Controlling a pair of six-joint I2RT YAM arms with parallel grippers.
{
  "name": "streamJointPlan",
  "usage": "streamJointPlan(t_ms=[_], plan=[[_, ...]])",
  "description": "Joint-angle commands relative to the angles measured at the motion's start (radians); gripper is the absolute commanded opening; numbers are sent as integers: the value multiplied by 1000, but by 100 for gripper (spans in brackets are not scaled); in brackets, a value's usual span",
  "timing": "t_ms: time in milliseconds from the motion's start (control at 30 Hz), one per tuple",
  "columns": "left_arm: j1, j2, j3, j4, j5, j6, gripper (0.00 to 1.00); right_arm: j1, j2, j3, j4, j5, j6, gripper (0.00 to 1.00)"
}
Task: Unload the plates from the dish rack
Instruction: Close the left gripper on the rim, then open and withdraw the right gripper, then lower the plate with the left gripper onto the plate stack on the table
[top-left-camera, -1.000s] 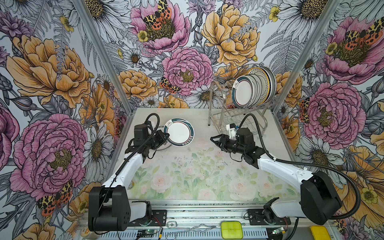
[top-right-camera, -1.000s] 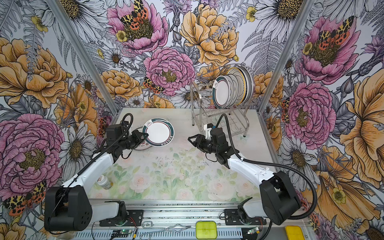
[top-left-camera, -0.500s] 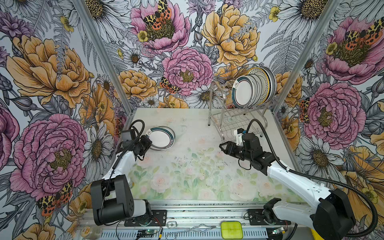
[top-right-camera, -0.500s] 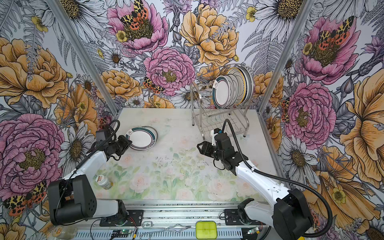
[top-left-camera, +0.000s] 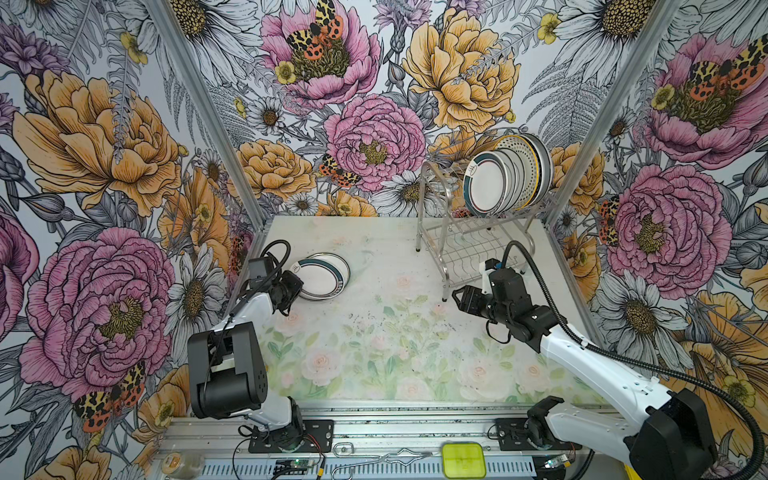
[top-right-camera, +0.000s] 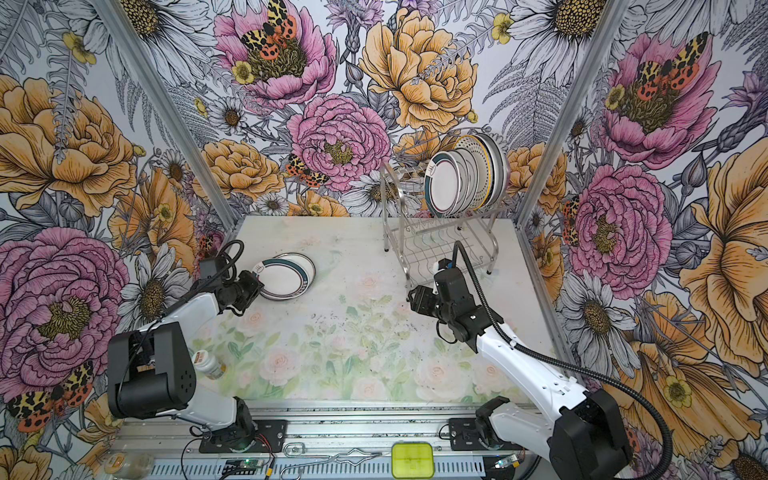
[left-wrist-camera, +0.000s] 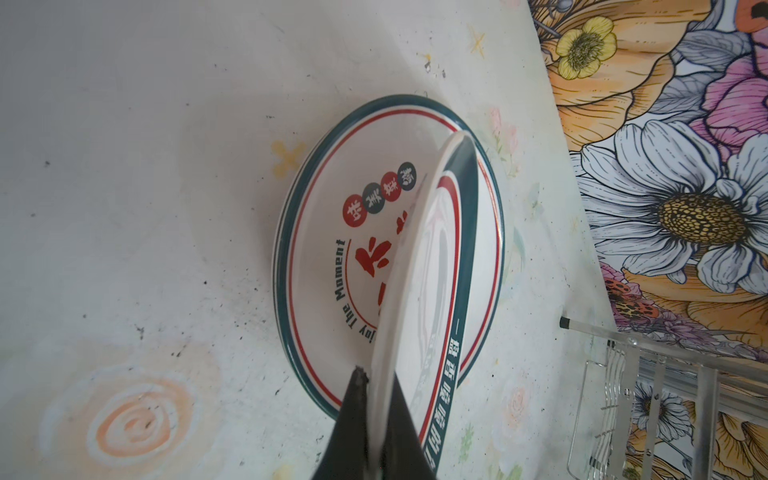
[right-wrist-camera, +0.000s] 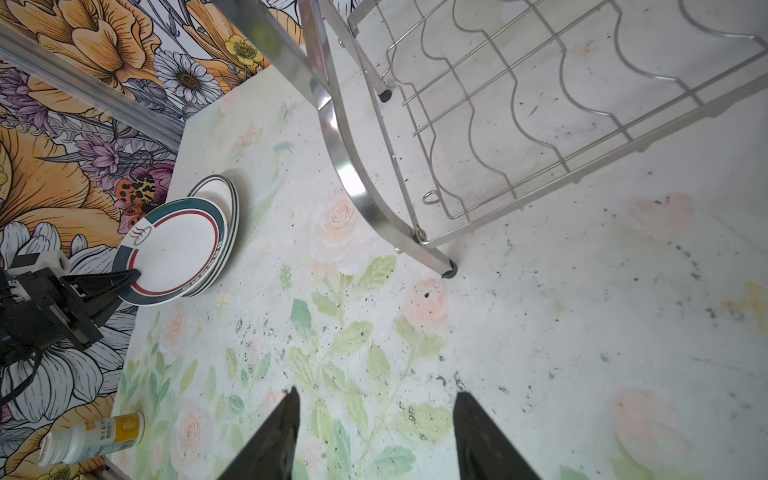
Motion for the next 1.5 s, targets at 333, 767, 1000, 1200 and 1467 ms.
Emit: streamJointPlan(t_ms=[333, 767, 1000, 1200, 1467], plan=[[19, 117, 45, 89, 41, -36, 16, -102, -89, 46, -50, 102, -79, 63], [18, 132, 68, 25, 27, 1, 53, -145, -55, 152, -142, 150, -201, 67], [4, 137, 134, -110, 1, 65, 62, -145, -17, 252, -184, 216, -296, 68], [-49, 119, 195, -260, -104, 121, 68, -145, 5, 350, -186, 304, -389, 70], [-141, -39, 253, -396, -219, 182, 93, -146, 47, 568, -182, 403, -554, 78]])
